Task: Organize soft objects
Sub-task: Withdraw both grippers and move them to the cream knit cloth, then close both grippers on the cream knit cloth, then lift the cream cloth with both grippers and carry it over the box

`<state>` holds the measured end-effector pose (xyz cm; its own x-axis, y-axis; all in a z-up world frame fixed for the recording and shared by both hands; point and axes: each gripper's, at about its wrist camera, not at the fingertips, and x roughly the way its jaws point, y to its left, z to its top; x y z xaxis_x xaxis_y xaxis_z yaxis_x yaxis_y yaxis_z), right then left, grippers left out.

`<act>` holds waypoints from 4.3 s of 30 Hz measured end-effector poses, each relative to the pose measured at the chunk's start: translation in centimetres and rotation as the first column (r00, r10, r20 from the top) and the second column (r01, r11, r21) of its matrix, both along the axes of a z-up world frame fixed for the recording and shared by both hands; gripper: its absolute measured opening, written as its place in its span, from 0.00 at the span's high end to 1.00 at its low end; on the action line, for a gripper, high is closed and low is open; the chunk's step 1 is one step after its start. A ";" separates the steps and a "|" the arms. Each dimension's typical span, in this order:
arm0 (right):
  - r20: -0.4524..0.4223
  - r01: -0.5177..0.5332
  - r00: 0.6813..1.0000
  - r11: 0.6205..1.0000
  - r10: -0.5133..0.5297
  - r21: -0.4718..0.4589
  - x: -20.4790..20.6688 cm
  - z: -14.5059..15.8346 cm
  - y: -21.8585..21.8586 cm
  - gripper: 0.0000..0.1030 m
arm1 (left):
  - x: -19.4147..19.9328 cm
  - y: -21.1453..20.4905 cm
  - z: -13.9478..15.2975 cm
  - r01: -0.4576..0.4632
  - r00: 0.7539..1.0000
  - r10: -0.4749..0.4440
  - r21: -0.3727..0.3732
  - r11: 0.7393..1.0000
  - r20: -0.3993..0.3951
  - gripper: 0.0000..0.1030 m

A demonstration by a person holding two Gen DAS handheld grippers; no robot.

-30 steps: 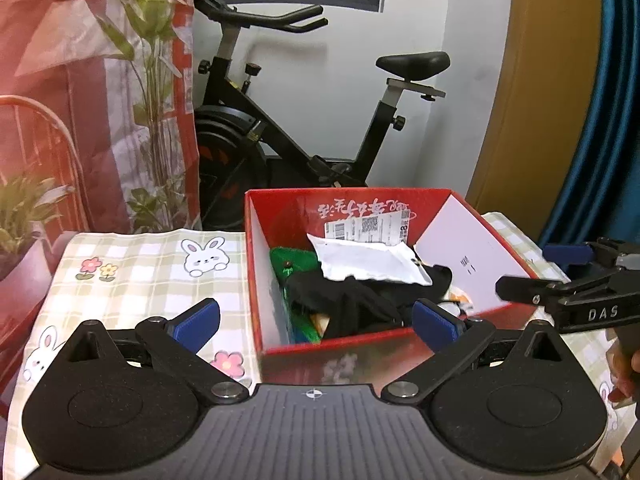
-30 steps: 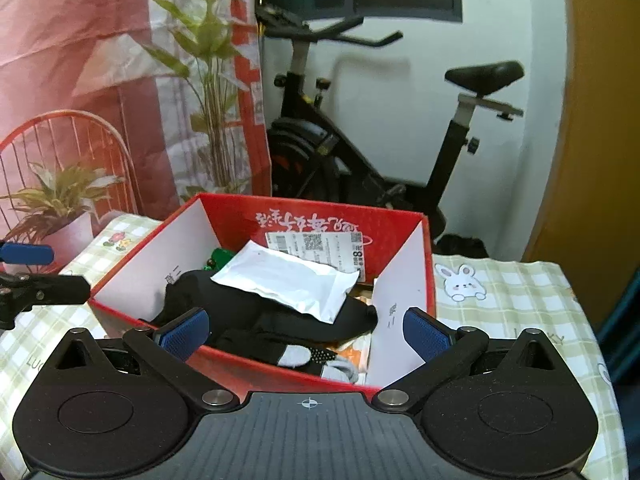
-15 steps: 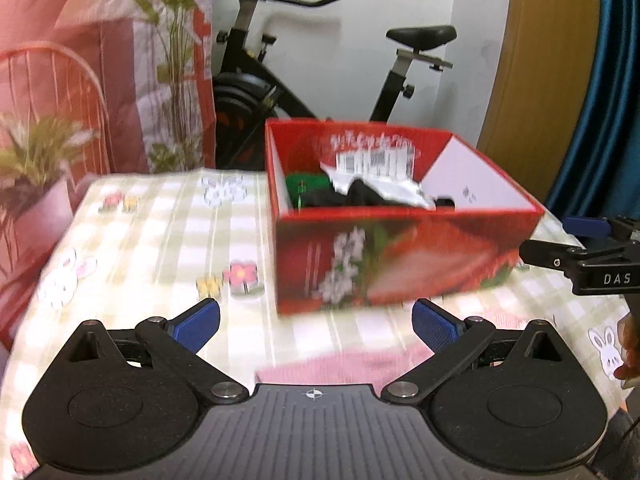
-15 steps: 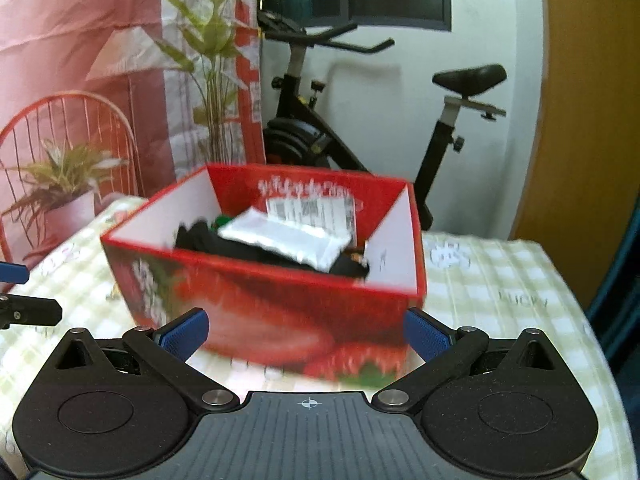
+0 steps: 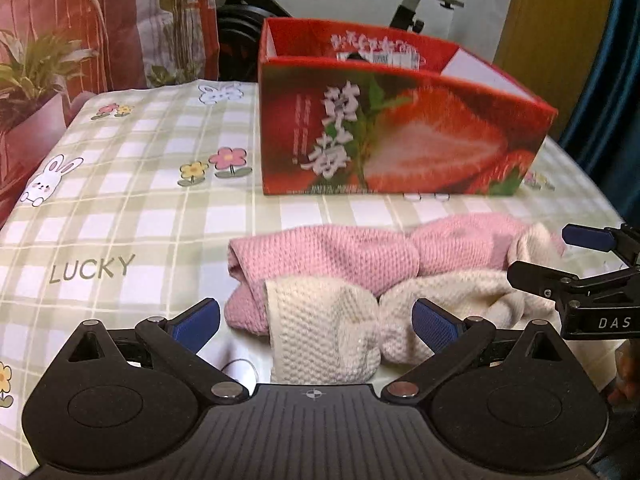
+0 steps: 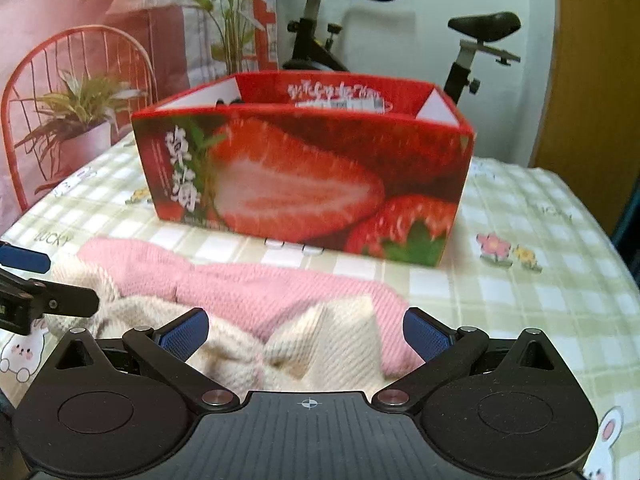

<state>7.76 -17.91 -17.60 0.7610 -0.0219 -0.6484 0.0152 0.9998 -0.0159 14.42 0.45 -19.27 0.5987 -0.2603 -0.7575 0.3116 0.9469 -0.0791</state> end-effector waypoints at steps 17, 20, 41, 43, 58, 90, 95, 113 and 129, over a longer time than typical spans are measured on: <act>-0.016 0.018 1.000 0.999 -0.019 -0.041 -0.8 -2.9 0.4 0.00 | -0.2 1.0 -2.9 -0.038 0.996 0.035 -0.036 0.999 -0.079 0.00; -0.007 0.013 1.000 0.999 -0.013 -0.052 -1.0 -3.0 0.6 0.00 | -0.4 1.0 -3.0 -0.042 0.997 0.040 -0.034 0.999 -0.068 0.00; -0.008 -0.093 0.996 0.995 0.093 -0.029 -2.0 -2.1 1.5 0.50 | -1.0 0.9 -3.0 -0.041 0.998 0.039 -0.035 0.999 -0.040 0.00; -0.005 -0.095 0.995 0.995 0.095 -0.018 -2.1 -2.0 1.6 0.54 | -1.0 0.9 -3.0 -0.040 0.998 0.039 -0.034 0.999 -0.040 0.00; 0.009 -0.084 0.996 0.995 0.084 0.048 -2.3 -1.7 1.1 0.65 | -0.6 0.9 -2.8 -0.037 0.997 0.034 -0.040 0.999 -0.066 0.00; -0.008 -0.017 1.000 0.971 0.019 0.238 -2.8 -1.4 -1.1 0.59 | -1.8 3.0 -1.9 -0.020 0.998 0.007 -0.206 0.978 -0.065 0.74; 0.007 -0.020 1.000 0.969 0.018 0.248 -3.0 -1.1 -1.1 0.65 | -1.9 3.1 -1.8 -0.023 0.998 0.009 -0.217 0.976 -0.064 0.74; 0.197 -0.066 0.980 0.982 0.031 0.174 0.5 7.3 -2.7 0.69 | 0.7 1.0 7.3 0.130 0.978 -0.085 -0.239 0.962 0.190 0.76; 0.245 -0.067 0.969 0.994 0.043 0.091 9.7 13.7 -5.5 0.69 | 8.9 -2.0 11.7 0.134 0.964 -0.068 -0.249 0.959 0.257 0.76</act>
<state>17.47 -23.42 -3.88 0.8937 0.0789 -0.4417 -0.0487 0.9957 0.0792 23.31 -1.54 -7.60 0.7160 -0.4983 -0.4890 0.4456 0.8654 -0.2294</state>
